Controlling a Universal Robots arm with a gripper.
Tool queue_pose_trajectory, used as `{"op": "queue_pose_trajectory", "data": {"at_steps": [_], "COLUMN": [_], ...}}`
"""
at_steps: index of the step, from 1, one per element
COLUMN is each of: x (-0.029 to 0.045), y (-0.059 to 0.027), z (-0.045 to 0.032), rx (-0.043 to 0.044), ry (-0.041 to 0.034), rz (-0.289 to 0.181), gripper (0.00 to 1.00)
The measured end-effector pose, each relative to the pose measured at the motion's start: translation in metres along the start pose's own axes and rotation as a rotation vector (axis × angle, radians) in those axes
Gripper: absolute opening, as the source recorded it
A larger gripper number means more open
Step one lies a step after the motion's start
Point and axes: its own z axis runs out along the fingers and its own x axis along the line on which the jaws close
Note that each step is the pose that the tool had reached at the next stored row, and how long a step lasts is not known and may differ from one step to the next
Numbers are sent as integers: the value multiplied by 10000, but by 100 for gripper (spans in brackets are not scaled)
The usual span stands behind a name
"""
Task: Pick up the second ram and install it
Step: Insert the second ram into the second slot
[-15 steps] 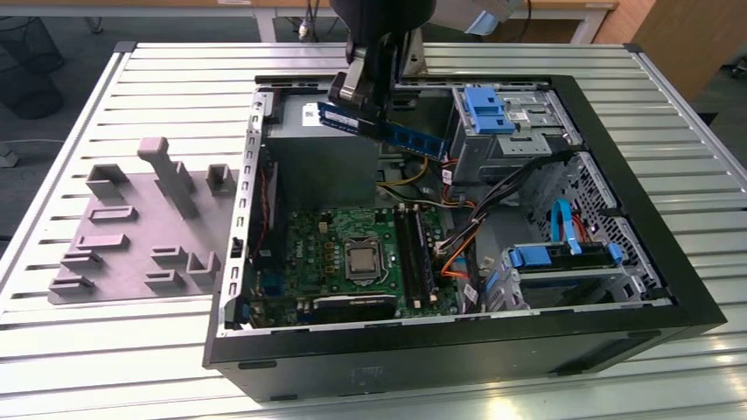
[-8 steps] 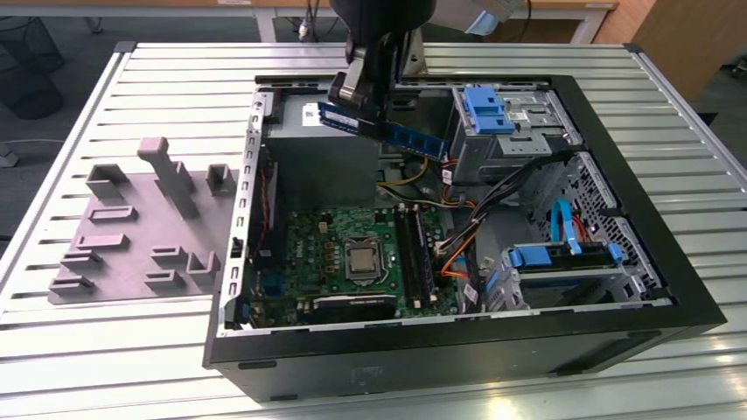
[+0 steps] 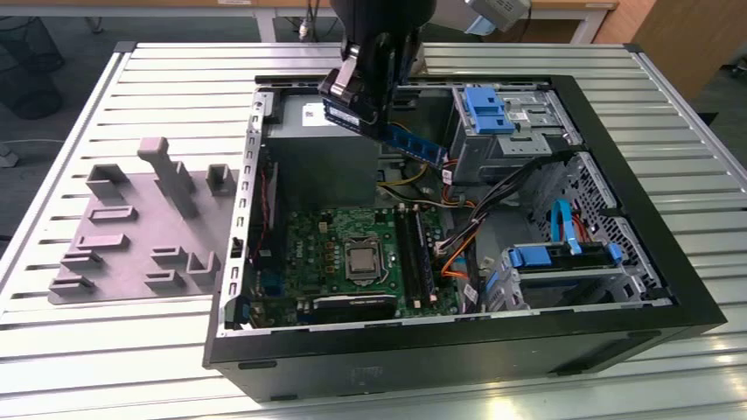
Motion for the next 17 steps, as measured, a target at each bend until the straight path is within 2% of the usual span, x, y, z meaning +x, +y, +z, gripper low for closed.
{"op": "queue_pose_trajectory", "data": {"at_steps": [3, 13, 17], "x": [-2, -1, -1], "y": [-4, -6, -6], "z": [7, 39, 40], "rx": [-8, -71, -76], "ry": [8, 68, 72], "rz": [-203, -1701, -1814], "gripper": [14, 14, 14]}}
